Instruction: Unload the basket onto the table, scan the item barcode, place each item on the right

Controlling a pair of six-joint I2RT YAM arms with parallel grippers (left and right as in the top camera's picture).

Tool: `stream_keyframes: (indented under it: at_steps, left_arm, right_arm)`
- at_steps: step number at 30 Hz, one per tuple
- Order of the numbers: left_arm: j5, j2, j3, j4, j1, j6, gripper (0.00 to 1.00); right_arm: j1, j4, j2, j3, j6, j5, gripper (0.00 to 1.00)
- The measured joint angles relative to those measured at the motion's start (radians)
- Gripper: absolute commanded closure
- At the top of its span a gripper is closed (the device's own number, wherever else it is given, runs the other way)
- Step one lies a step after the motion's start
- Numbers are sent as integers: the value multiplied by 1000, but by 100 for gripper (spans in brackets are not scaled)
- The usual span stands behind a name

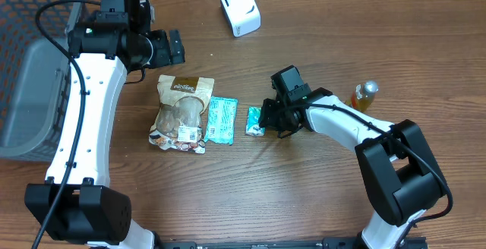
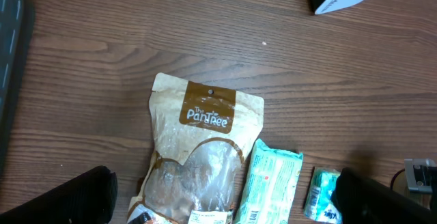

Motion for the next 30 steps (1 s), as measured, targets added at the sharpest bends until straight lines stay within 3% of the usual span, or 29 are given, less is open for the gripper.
stream_keyframes:
  at_steps: [3, 8, 10, 13, 19, 30]
  left_arm:
    - [0, 0, 0, 0, 0, 0, 0]
    - [0, 0, 0, 0, 0, 0, 0]
    - [0, 0, 0, 0, 0, 0, 0]
    - [0, 0, 0, 0, 0, 0, 0]
    - [0, 0, 0, 0, 0, 0, 0]
    - [0, 0, 0, 0, 0, 0, 0]
  right_arm:
    - [0, 0, -1, 0, -5, 4, 82]
    - [0, 9, -9, -19, -4, 27, 80]
    - [0, 16, -11, -26, -3, 30, 81]
    - [1, 33, -17, -40, 2, 29, 96]
    - [0, 48, -25, -47, -3, 6, 96]
    - [-52, 64, -58, -54, -189, -460, 96]
